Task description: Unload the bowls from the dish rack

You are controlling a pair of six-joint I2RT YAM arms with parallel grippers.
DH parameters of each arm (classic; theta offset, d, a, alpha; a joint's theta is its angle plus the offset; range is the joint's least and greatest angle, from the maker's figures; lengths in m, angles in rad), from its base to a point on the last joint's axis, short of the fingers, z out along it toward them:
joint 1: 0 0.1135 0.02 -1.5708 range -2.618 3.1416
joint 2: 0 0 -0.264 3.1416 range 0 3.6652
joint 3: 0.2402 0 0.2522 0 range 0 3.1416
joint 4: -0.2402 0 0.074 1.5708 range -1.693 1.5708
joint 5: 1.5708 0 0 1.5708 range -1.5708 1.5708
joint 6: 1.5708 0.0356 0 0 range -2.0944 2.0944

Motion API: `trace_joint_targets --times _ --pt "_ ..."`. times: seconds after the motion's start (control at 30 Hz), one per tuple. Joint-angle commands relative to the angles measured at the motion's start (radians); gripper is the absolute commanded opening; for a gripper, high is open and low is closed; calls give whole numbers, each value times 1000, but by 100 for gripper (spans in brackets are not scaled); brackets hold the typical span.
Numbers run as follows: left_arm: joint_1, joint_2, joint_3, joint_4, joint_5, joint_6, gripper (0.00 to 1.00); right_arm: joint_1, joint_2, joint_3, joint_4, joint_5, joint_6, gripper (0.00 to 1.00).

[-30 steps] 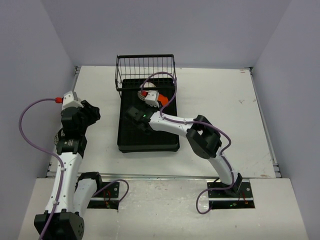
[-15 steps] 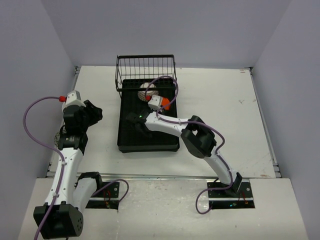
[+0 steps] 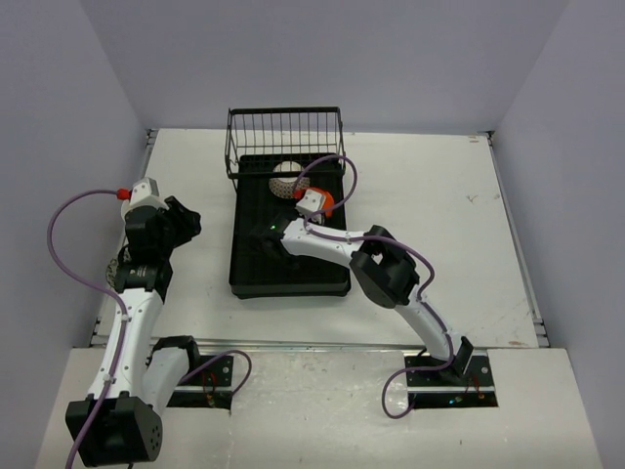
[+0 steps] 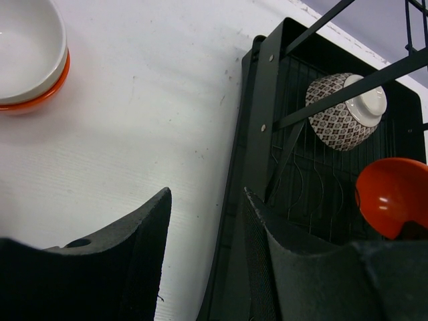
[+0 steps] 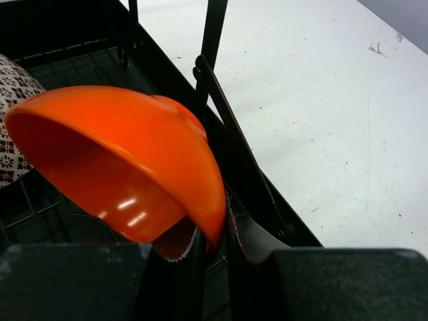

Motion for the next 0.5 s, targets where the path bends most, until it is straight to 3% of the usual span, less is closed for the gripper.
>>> trace_joint_targets --times 0.0,0.47 --pt "-7 2 -9 52 -3 -7 48 4 -68 -27 -208 -14 44 0" --pt "-7 13 -15 60 -16 -6 48 59 -114 51 -205 10 -42 0"
